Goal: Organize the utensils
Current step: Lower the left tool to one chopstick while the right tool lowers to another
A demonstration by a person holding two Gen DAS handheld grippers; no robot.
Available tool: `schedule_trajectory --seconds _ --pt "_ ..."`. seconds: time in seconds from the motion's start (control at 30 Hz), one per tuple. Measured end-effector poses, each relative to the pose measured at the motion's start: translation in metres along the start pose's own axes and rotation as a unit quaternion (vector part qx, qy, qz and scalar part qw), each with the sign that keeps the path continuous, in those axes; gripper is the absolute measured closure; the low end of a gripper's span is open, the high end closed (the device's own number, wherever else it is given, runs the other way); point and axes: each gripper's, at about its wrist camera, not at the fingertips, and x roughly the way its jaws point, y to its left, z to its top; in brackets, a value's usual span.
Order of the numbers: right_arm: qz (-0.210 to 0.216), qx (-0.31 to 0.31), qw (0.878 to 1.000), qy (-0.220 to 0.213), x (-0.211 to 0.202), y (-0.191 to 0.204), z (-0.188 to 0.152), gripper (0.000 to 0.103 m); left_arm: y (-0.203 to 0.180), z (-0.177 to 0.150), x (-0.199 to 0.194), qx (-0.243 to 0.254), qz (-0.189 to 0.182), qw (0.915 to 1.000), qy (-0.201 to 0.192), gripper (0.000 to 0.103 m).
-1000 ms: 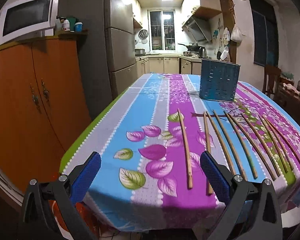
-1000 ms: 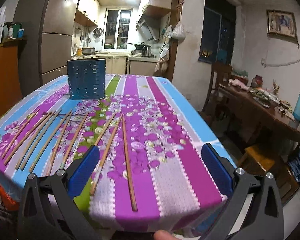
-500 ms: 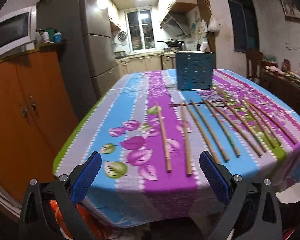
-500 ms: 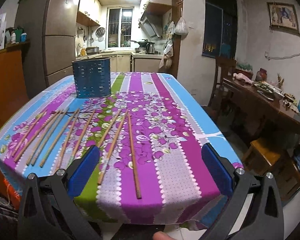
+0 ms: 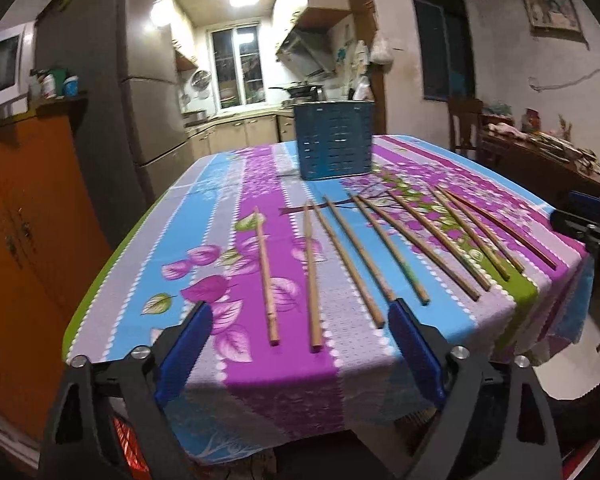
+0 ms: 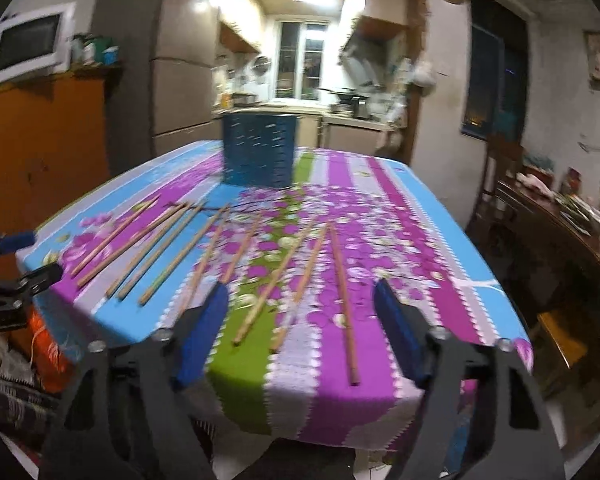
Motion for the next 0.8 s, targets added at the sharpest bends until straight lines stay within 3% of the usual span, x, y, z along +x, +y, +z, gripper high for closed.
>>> schedule_trajectory --seconds 0.17,0.27,0.47,0.77,0.8 --pt "0.033 -0.015 0.999 0.021 0.011 0.015 -0.005 0.077 -0.009 -0.006 0.006 0.014 -0.018 0.9998 0.003 0.023" --pt "0.04 -0.022 0.998 0.034 0.017 0.021 -0.01 0.086 -0.009 -0.011 0.008 0.013 -0.029 0.9994 0.008 0.028" --pt "0.044 -0.025 0.997 0.051 0.029 0.027 -0.019 0.087 -0.013 -0.02 0.017 0.014 -0.043 0.9987 0.022 0.037" --pt "0.038 -0.016 0.996 0.073 0.051 0.033 -0.024 0.087 -0.016 -0.022 0.027 0.021 -0.041 0.9988 0.016 0.037" --pt "0.038 -0.016 0.996 0.076 0.053 0.033 -0.023 0.087 -0.015 -0.022 0.029 0.019 -0.041 0.9989 0.015 0.042"
